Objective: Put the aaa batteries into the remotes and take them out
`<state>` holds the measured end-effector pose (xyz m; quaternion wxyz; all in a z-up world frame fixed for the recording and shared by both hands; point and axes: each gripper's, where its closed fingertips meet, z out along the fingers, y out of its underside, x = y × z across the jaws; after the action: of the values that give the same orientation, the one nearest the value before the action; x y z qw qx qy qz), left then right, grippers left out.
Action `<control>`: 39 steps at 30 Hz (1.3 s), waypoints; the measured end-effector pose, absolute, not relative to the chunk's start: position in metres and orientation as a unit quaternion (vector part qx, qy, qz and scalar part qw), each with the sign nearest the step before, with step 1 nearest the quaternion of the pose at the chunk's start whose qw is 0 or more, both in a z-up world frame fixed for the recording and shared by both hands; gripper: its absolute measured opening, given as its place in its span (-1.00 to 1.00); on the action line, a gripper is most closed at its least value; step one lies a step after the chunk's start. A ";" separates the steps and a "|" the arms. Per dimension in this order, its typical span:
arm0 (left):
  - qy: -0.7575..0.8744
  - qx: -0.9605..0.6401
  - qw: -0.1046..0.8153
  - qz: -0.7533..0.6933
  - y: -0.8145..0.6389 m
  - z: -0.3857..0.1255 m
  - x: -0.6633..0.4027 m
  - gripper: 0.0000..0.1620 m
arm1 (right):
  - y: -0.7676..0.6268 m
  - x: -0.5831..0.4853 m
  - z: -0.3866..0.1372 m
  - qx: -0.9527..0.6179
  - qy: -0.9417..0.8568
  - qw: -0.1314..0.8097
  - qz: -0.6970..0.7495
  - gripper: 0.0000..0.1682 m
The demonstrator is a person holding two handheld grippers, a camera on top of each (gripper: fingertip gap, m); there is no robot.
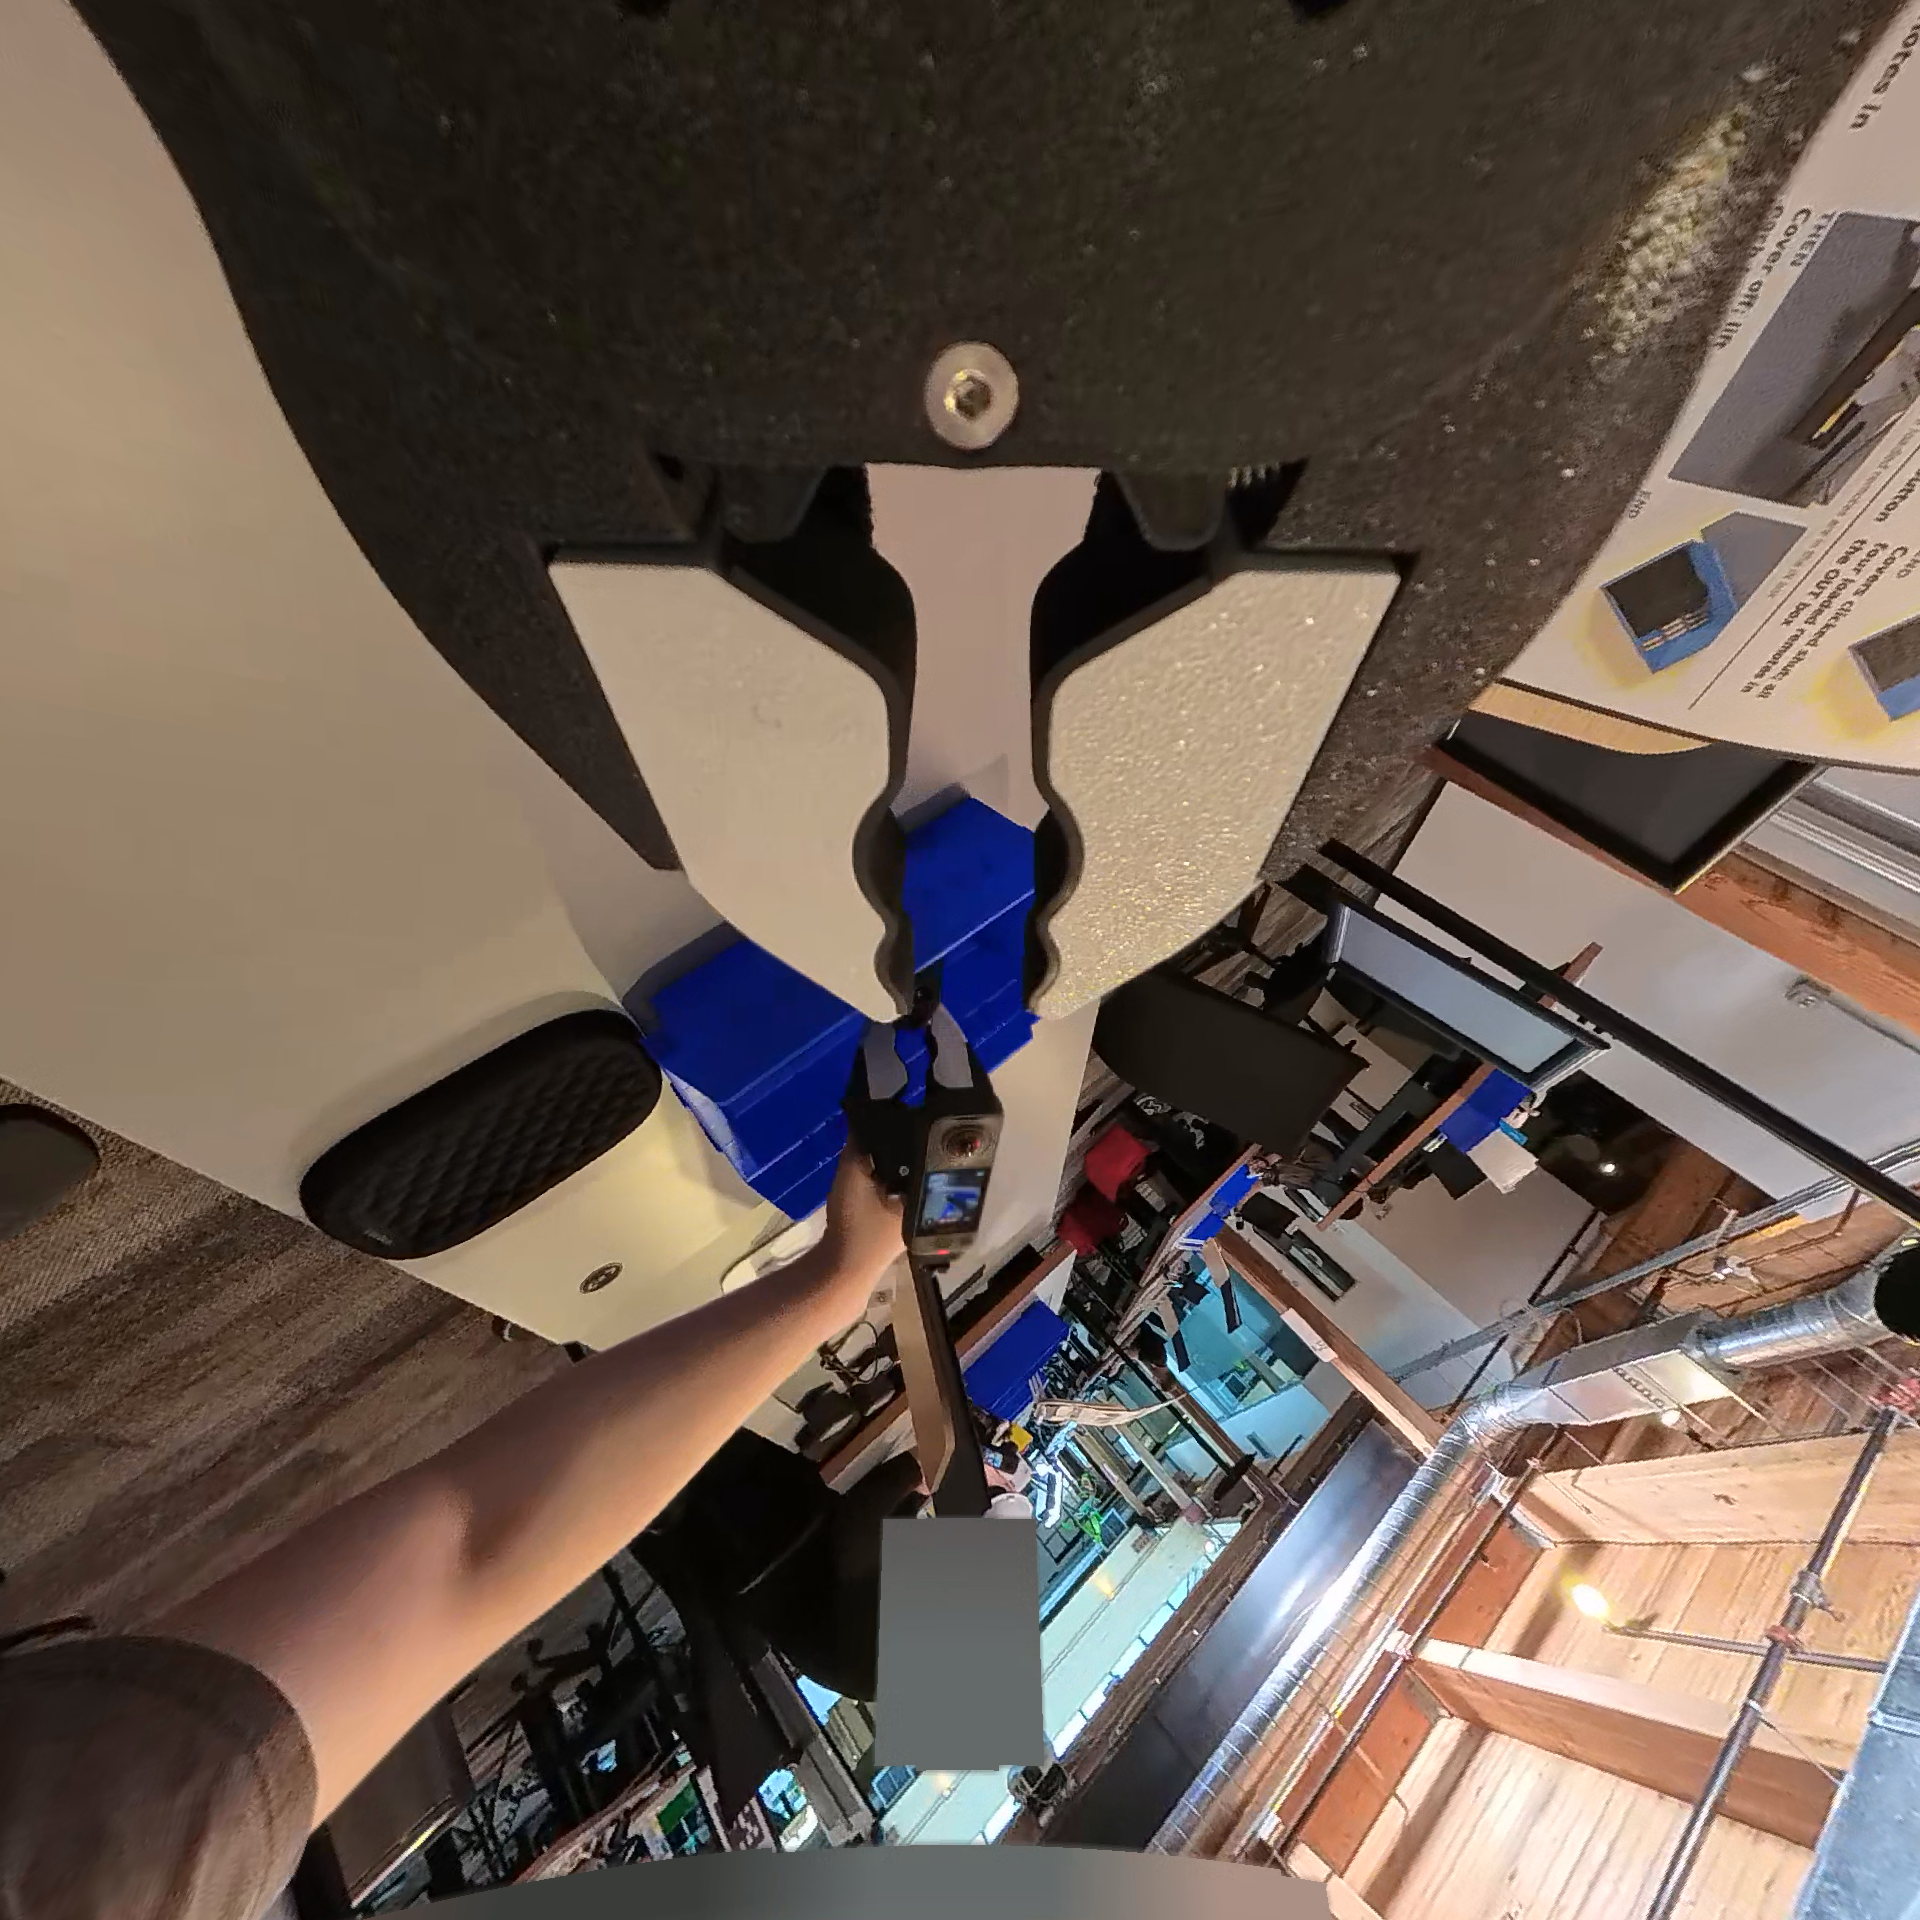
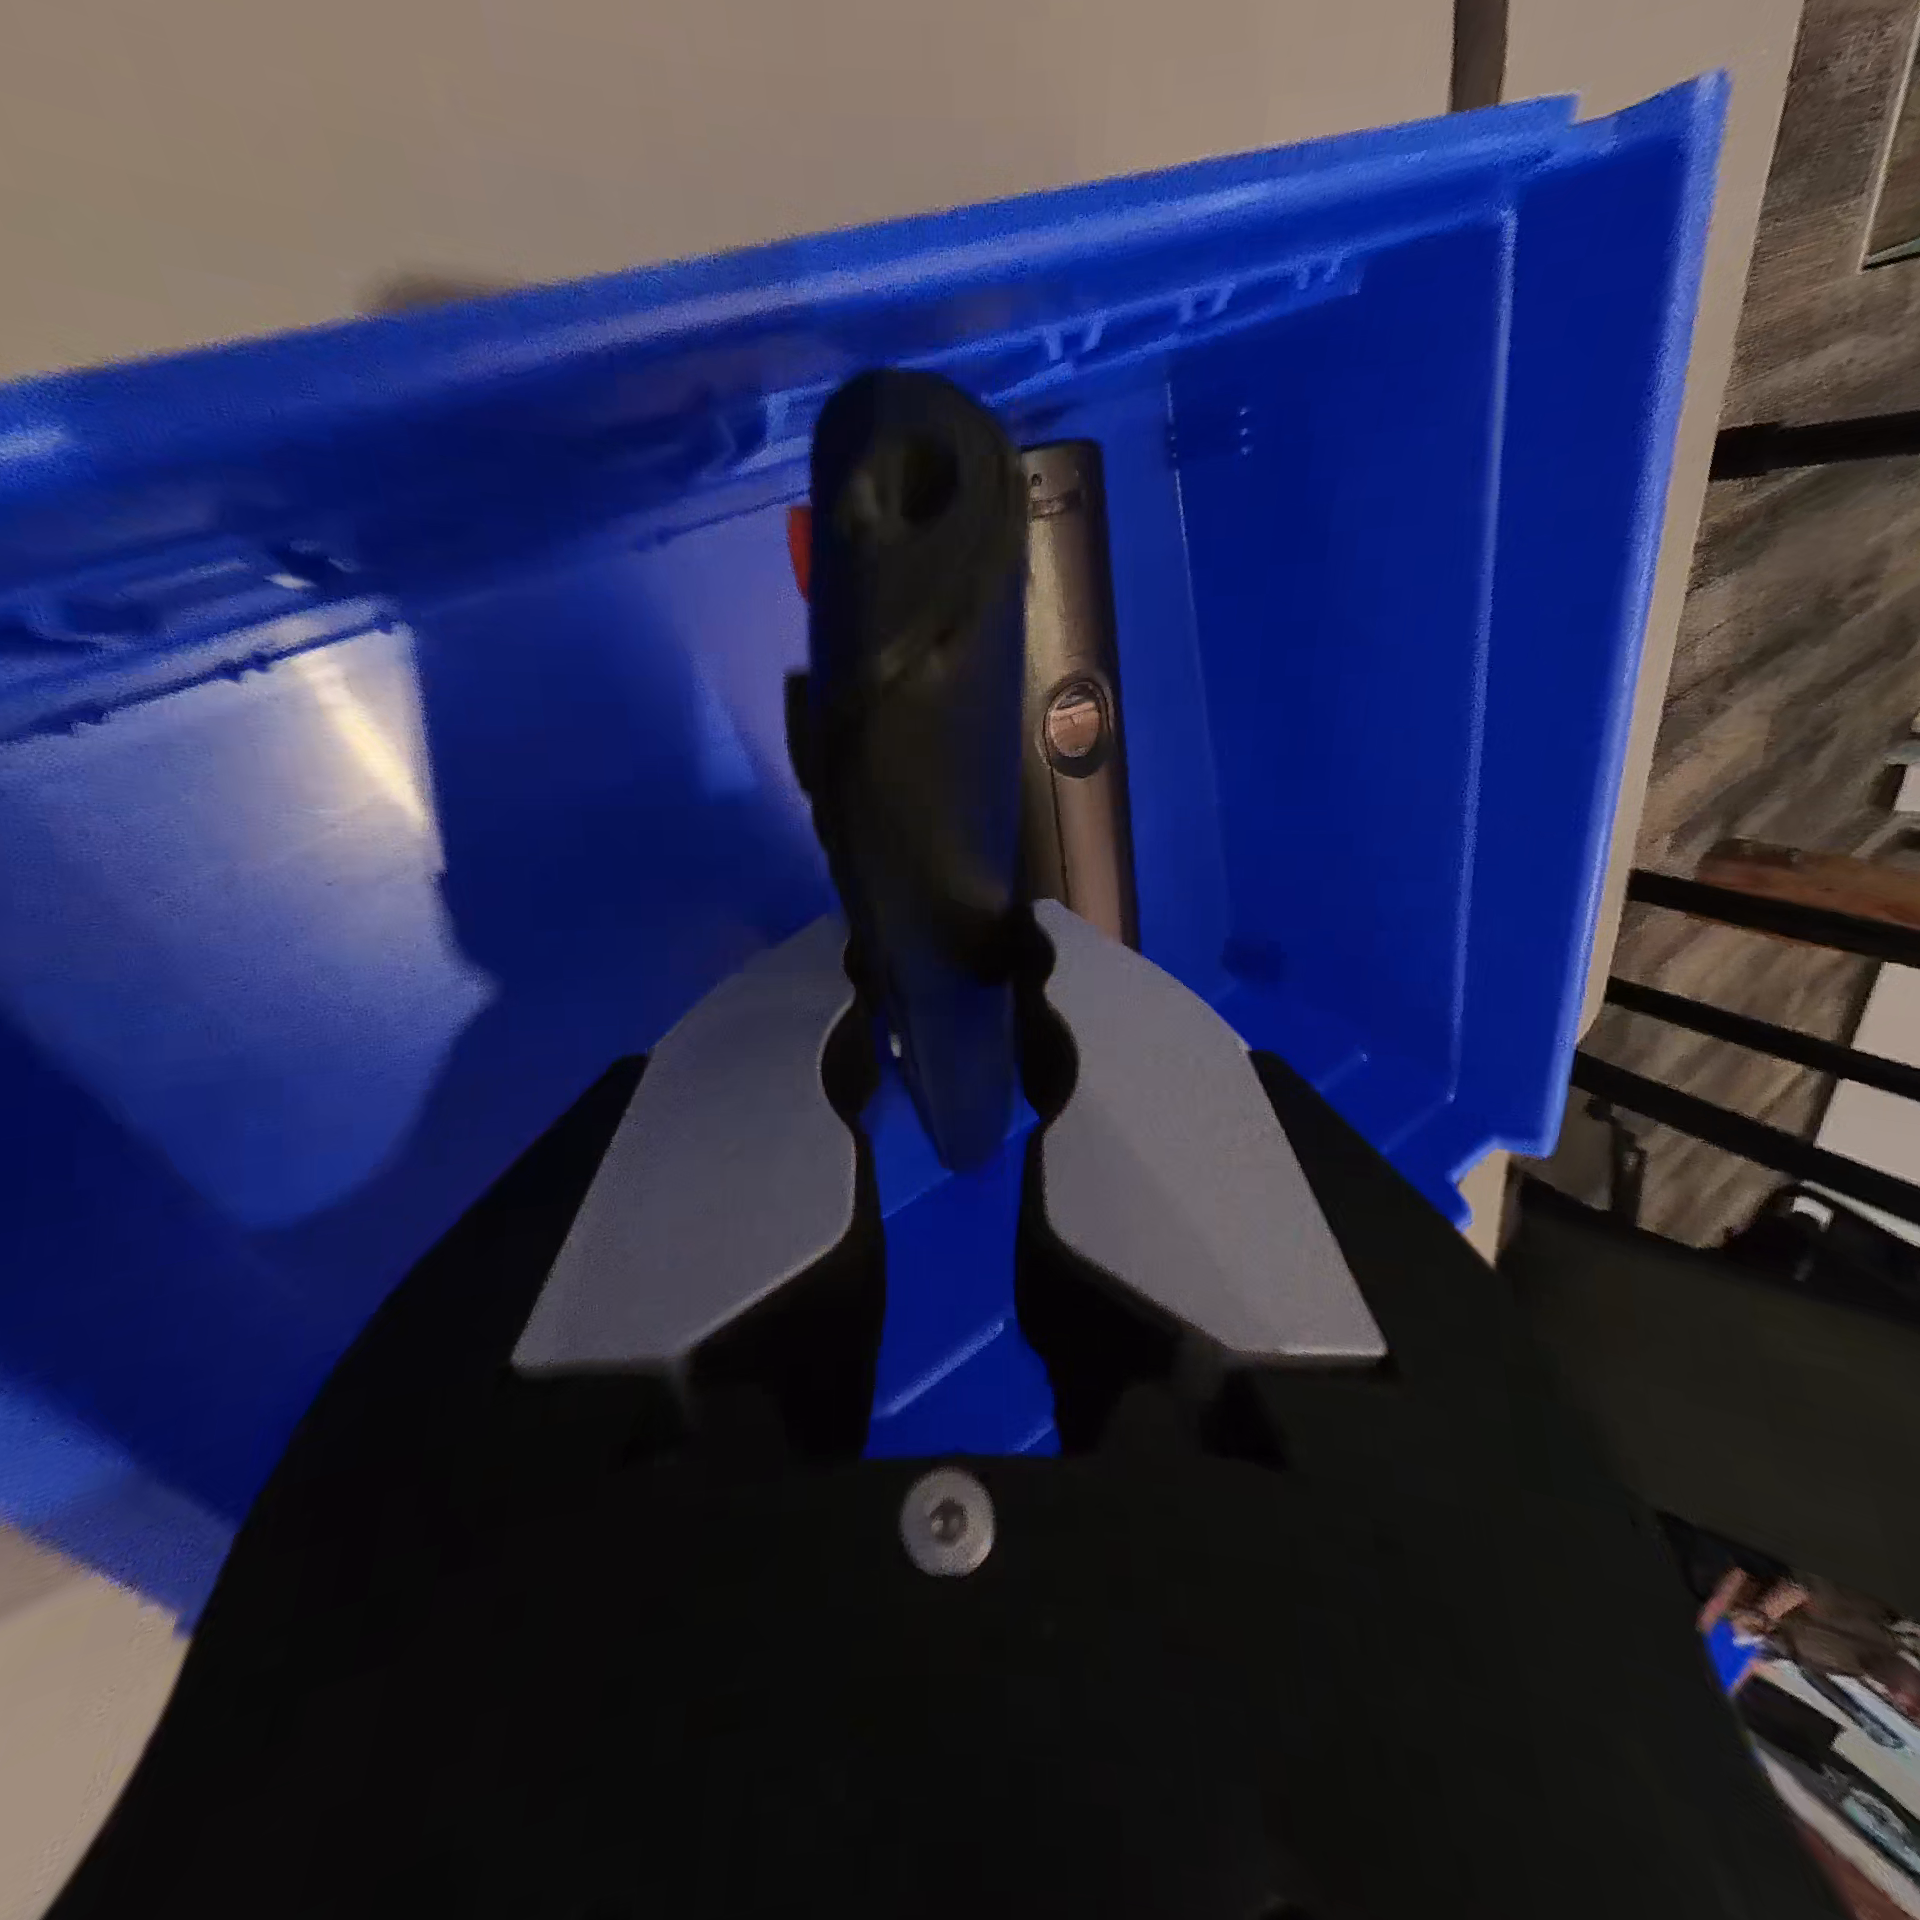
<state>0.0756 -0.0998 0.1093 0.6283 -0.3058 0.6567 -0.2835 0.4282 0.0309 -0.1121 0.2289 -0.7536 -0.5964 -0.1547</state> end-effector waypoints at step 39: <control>0.686 -0.314 0.594 -0.280 -0.107 0.092 0.090 -0.82 | 0.016 0.450 -0.164 -0.855 -0.465 0.193 -0.124 -0.97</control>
<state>0.0898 -0.1069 0.0923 0.5941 -0.3142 0.6856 -0.2797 0.4504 0.0155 -0.1643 0.1926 -0.8548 -0.4655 -0.1244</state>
